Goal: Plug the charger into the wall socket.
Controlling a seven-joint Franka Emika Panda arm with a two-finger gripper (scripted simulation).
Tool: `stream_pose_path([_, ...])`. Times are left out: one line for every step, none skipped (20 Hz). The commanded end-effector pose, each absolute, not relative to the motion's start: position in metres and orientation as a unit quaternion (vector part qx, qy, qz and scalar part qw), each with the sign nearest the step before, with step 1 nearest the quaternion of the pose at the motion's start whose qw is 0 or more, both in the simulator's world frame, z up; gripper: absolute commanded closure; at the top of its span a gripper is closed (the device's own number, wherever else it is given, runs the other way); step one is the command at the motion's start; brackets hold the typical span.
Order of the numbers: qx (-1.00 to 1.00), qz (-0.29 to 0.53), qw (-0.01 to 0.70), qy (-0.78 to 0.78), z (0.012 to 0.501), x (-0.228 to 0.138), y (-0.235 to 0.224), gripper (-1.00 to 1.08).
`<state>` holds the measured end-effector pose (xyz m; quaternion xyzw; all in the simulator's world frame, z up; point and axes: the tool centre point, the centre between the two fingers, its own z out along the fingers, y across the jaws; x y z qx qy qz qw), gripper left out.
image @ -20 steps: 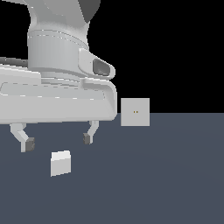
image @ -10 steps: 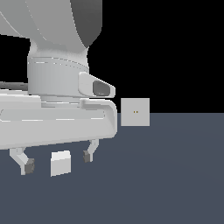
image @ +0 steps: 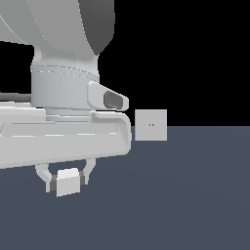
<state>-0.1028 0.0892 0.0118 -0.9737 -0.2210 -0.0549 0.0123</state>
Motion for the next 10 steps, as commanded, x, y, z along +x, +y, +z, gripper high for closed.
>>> stream_pose_path([-0.974, -0.055, 0.012, -0.221, 0.012, -0.103, 0.090, 1.08])
stream_pose_path([-0.974, -0.055, 0.012, -0.221, 0.012, -0.103, 0.089, 1.08])
stream_pose_path([-0.974, -0.055, 0.012, -0.221, 0.012, -0.103, 0.089, 1.08])
stream_pose_path([-0.974, -0.055, 0.012, -0.220, 0.013, -0.102, 0.089, 1.08])
stream_pose_path([-0.974, -0.055, 0.012, -0.218, 0.013, -0.101, 0.087, 1.08])
stream_pose_path([-0.975, -0.055, 0.012, -0.216, 0.014, -0.099, 0.086, 1.08])
stream_pose_path([-0.975, -0.055, 0.012, -0.213, 0.016, -0.096, 0.083, 1.08])
stream_pose_path([-0.976, -0.055, 0.012, -0.209, 0.018, -0.094, 0.081, 1.08])
stream_pose_path([-0.977, -0.055, 0.012, -0.205, 0.020, -0.090, 0.077, 1.08])
stream_pose_path([-0.978, -0.055, 0.011, -0.200, 0.022, -0.086, 0.074, 1.08])
